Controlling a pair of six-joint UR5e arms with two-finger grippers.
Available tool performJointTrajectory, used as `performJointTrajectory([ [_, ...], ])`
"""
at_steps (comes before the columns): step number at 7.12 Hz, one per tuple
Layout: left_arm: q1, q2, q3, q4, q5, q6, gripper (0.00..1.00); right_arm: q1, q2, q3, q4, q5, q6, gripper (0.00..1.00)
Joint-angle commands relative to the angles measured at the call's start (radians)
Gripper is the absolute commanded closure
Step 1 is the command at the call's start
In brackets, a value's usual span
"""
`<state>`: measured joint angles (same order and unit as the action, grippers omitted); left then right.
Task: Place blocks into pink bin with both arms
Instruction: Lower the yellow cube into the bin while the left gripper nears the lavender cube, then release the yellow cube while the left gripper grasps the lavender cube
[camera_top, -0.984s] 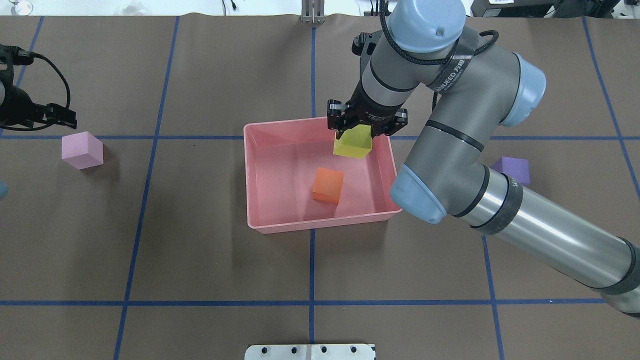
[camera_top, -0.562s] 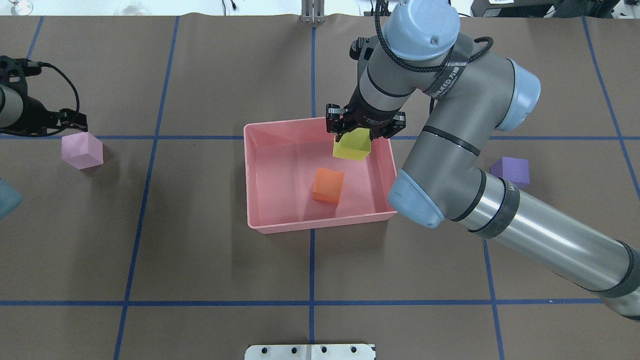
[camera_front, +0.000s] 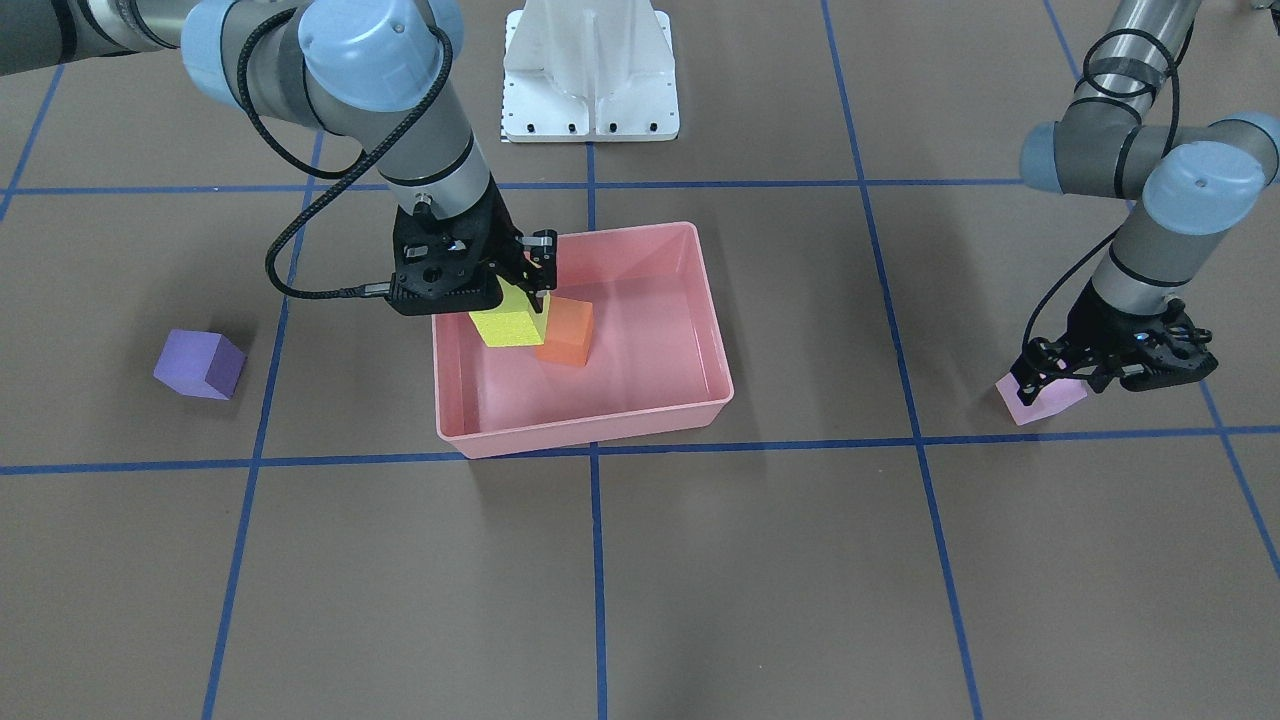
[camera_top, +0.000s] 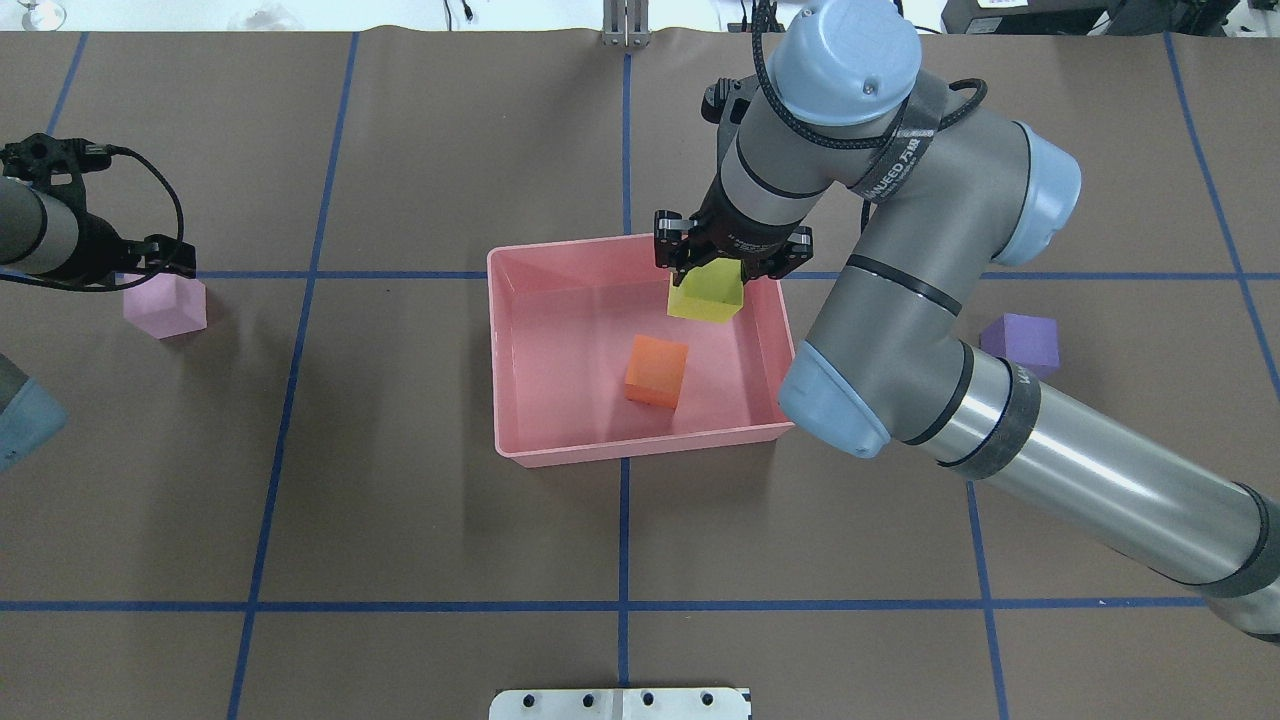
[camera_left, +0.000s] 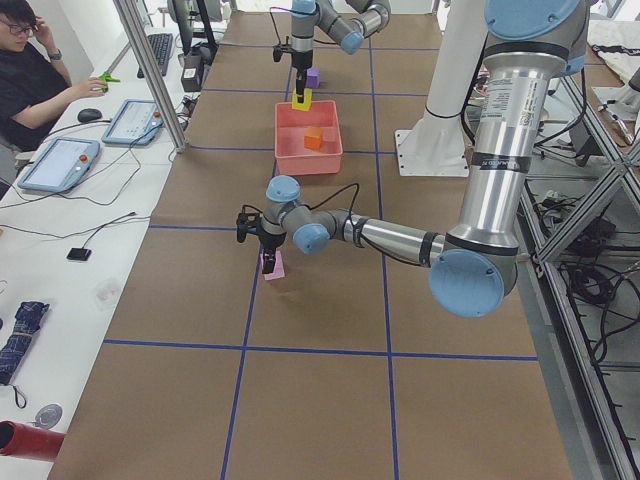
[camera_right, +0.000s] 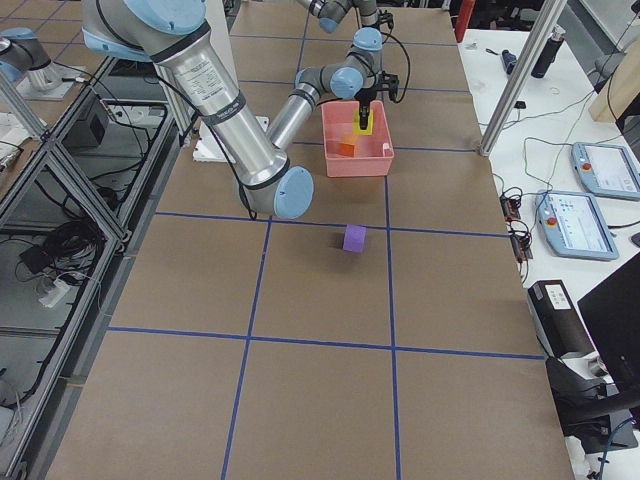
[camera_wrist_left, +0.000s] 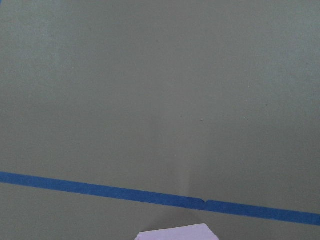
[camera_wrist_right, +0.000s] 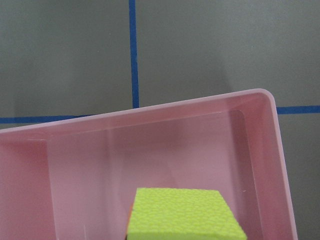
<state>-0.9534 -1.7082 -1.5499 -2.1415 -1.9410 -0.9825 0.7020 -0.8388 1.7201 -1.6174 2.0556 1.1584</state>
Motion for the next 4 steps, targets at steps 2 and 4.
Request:
performJointTrajectory([
  [2,0.013,0.009,0.028,-0.046,0.0,-0.004,0.0,0.001,0.009,0.003,0.002,0.002,0.009,0.0],
  [4,0.01,0.01,-0.002,-0.038,-0.009,-0.05,0.99,0.008,0.01,0.021,0.007,0.003,0.007,0.0],
])
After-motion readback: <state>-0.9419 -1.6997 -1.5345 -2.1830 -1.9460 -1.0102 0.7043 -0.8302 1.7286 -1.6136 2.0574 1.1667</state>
